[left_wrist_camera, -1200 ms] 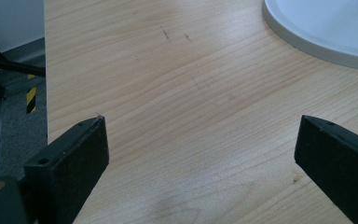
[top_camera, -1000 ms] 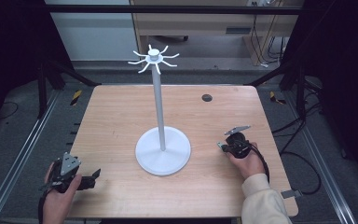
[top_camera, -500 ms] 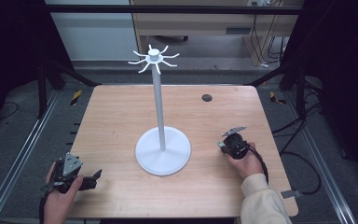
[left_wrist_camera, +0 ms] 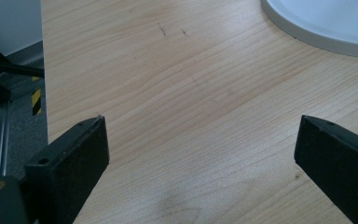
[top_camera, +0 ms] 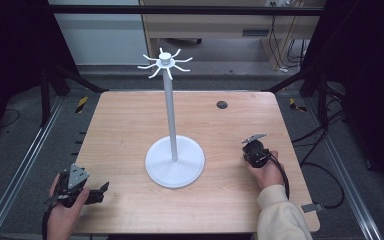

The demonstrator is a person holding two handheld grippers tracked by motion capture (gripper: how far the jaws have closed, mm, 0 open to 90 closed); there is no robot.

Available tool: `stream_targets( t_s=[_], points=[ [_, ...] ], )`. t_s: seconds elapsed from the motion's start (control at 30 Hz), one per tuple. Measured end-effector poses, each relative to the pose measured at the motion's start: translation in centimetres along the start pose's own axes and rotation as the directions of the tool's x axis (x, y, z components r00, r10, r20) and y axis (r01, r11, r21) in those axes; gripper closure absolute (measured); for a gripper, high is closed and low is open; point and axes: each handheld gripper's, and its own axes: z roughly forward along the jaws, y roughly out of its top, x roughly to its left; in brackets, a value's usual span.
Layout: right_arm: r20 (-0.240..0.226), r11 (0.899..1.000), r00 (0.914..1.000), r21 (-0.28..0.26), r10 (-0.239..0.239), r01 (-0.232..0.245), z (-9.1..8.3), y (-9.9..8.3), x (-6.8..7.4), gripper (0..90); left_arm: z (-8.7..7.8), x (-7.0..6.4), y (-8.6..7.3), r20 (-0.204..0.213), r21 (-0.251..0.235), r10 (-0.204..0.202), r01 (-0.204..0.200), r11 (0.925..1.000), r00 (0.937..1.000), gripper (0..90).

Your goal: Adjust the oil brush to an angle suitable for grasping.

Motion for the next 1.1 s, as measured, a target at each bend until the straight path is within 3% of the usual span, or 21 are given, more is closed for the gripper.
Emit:
stream_targets(
  t_s=[0.23, 0.47, 0.6, 0.7, 0.83, 1.1],
  points=[
    [-0.022, 1.000, 0.9997, -0.023, 0.012, -0.012, -0.9, -0.3, -0.4, 90.0, 0.1, -0.2, 0.1, 0.000, 0.010, 0.007, -0.007, 0.9999, 1.0000, 2.7],
    [-0.043, 0.995, 0.9944, 0.001, 0.096, -0.096, -3.1, -1.3, -1.3, 90.0, 0.2, -0.2, 0.2, 0.000, 0.007, 0.014, -0.014, 0.9999, 0.9999, 2.7],
    [-0.063, 0.995, 0.9935, 0.045, 0.095, -0.092, -3.4, -1.5, -1.8, 88.8, 0.2, -0.3, 0.3, 0.001, 0.006, 0.018, -0.018, 0.9998, 0.9998, 2.6],
    [-0.052, 0.994, 0.9944, 0.056, 0.092, -0.089, -3.7, -1.5, -1.8, 87.6, 0.3, -0.4, 0.4, 0.001, 0.002, 0.020, -0.020, 0.9998, 0.9998, 2.6],
    [-0.039, 0.993, 0.9958, 0.083, 0.083, -0.080, -4.4, -1.4, -2.0, 77.9, 0.3, -0.4, 0.3, -0.001, 0.011, 0.022, -0.022, 0.9997, 0.9998, 2.6],
    [-0.041, 0.987, 0.9967, 0.146, 0.071, -0.064, -4.3, -1.6, -1.7, 69.4, 0.3, -0.3, 0.3, 0.004, 0.009, 0.018, -0.018, 0.9998, 0.9998, 2.7]
  ],
)
